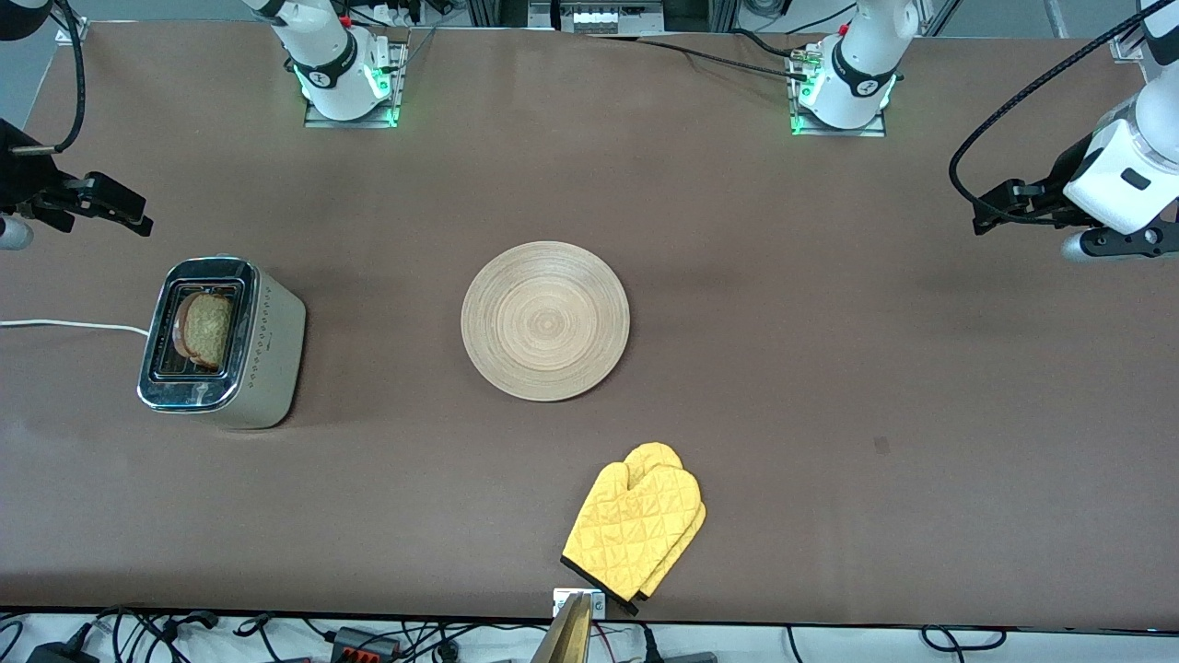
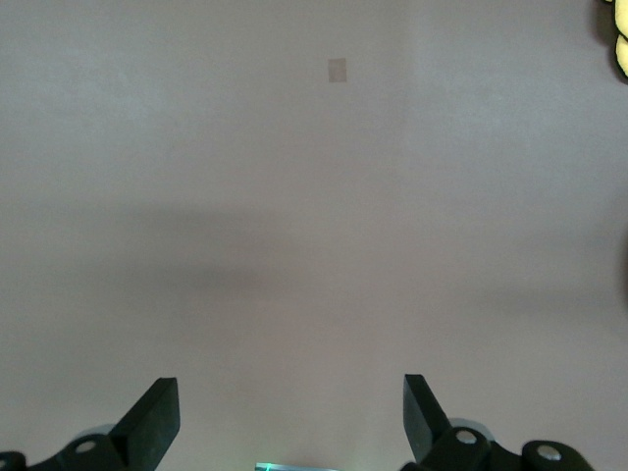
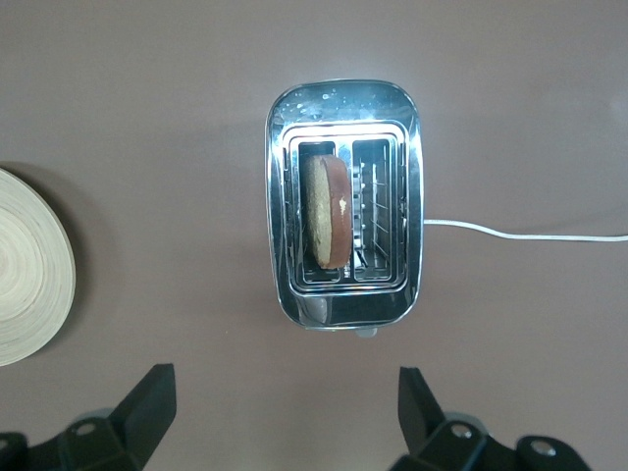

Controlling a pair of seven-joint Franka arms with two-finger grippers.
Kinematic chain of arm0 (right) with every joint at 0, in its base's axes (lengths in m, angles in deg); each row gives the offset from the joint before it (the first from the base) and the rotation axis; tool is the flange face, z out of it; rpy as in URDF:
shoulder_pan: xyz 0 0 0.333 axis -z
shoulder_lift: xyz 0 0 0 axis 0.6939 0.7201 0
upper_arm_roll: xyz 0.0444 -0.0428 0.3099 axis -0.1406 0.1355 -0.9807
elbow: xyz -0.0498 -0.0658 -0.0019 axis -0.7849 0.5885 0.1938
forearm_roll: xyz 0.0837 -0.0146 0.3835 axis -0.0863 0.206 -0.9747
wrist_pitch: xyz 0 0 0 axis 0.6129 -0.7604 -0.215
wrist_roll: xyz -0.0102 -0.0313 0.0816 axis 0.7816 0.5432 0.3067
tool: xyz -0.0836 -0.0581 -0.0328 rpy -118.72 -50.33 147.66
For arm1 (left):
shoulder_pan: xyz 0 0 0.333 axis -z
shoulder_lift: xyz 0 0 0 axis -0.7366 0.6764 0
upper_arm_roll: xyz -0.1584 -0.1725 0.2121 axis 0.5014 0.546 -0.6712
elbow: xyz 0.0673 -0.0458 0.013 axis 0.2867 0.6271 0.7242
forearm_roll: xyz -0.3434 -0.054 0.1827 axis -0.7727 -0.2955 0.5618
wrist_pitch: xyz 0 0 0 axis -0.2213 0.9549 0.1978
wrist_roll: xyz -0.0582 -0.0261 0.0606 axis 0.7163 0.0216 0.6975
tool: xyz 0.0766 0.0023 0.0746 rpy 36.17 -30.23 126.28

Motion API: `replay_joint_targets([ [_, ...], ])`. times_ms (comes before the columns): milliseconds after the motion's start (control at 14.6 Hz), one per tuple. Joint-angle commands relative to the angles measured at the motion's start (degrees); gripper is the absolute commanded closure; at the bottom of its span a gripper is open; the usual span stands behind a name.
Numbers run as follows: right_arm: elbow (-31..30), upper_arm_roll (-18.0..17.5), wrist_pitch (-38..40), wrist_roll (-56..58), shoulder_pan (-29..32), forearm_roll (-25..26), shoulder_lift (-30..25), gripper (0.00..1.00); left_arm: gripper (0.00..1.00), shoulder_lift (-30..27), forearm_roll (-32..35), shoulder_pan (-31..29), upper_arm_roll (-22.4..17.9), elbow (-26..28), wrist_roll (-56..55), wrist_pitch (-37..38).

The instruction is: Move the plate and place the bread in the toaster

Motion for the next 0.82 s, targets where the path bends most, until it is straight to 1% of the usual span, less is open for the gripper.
replay_joint_targets([
  [0,-0.4,0.3,0.6,0.3,0.0,-1.0,-0.8,0.00,0.00,-1.1,-1.5,-0.3,-0.3,0.9,1.2,0.2],
  [755,-1.1,0.2,-0.1,0.5,0.0,-0.8,-0.8,0.00,0.00,-1.1,-1.5,-0.3,-0.3,0.9,1.2,0.2],
])
